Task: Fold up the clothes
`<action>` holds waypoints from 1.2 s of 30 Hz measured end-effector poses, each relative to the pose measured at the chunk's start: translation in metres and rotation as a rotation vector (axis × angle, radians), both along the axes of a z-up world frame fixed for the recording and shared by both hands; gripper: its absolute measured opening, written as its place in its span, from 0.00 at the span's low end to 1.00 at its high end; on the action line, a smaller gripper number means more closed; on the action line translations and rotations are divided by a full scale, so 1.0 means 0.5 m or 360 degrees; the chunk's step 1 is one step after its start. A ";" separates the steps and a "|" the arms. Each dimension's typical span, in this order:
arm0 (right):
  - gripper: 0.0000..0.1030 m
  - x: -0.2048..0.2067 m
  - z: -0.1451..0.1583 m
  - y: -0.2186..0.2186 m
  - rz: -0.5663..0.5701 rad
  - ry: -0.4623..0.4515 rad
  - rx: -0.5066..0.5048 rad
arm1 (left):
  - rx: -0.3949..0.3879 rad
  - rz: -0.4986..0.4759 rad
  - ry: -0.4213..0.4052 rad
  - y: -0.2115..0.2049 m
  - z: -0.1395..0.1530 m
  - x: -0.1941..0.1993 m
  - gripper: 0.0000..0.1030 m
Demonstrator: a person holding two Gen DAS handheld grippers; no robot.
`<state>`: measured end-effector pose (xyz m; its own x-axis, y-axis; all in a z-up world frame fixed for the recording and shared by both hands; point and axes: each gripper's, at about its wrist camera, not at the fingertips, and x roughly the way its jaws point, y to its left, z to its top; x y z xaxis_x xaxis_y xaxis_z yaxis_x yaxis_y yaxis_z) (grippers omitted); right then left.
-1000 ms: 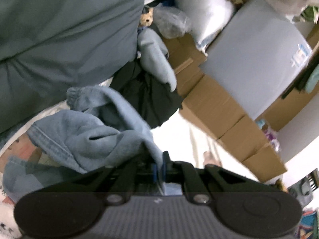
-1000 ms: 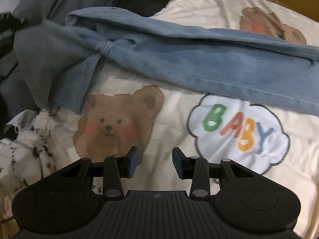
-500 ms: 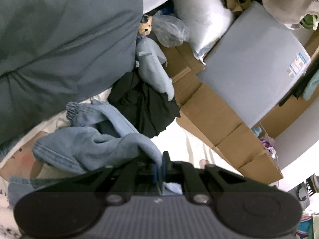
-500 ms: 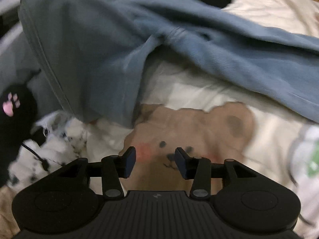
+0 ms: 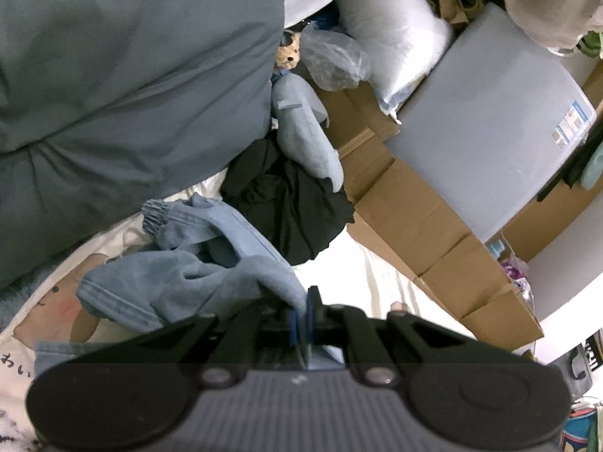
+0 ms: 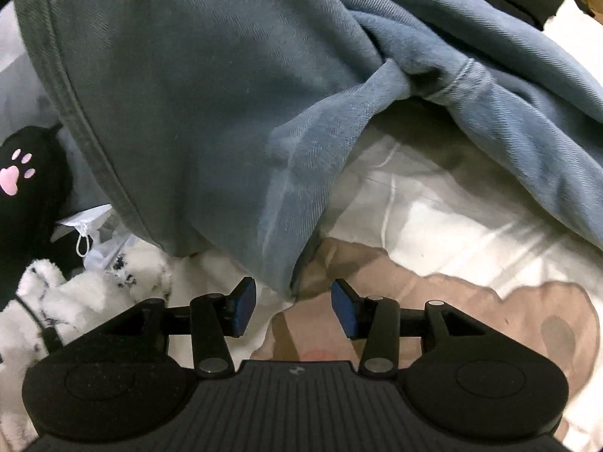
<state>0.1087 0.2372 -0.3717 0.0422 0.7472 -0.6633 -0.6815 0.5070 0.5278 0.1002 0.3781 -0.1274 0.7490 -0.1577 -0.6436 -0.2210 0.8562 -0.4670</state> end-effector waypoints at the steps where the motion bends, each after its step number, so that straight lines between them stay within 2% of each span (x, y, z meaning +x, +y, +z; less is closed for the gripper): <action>1: 0.50 0.001 -0.002 0.009 0.0005 0.0002 0.0001 | -0.0002 0.0006 0.0003 0.003 0.000 0.001 0.05; 5: 0.48 -0.003 -0.012 0.044 0.0037 0.0021 0.0018 | 0.0001 0.0018 0.0018 0.011 0.003 0.006 0.05; 7: 0.12 -0.003 -0.019 0.058 0.0054 0.0062 0.0016 | 0.0009 0.0017 0.0019 0.011 0.004 0.008 0.06; 8: 0.04 -0.001 -0.022 0.063 0.0058 0.0094 0.0005 | 0.0013 0.0020 0.0019 0.011 0.003 0.008 0.06; 12: 0.01 -0.001 -0.005 0.032 0.0076 0.0088 0.0074 | 0.0009 0.0035 0.0000 0.006 -0.004 0.003 0.06; 19: 0.01 0.000 0.049 -0.080 0.0035 0.0076 0.0084 | -0.0037 0.0101 0.0016 -0.004 -0.035 -0.015 0.06; 23: 0.01 0.008 0.088 -0.158 -0.0022 0.0124 0.0092 | -0.0049 0.0091 0.0017 -0.013 -0.033 -0.025 0.06; 28: 0.00 0.034 0.131 -0.271 -0.0106 0.0144 0.0030 | -0.0094 0.0083 0.0075 -0.016 -0.055 -0.040 0.06; 33: 0.00 0.058 0.172 -0.384 -0.0167 0.0096 -0.0108 | -0.0071 -0.0025 0.0211 -0.036 -0.095 -0.049 0.06; 36: 0.00 0.085 0.192 -0.455 -0.0194 0.0058 -0.0177 | -0.0112 -0.0031 0.0255 -0.041 -0.113 -0.060 0.06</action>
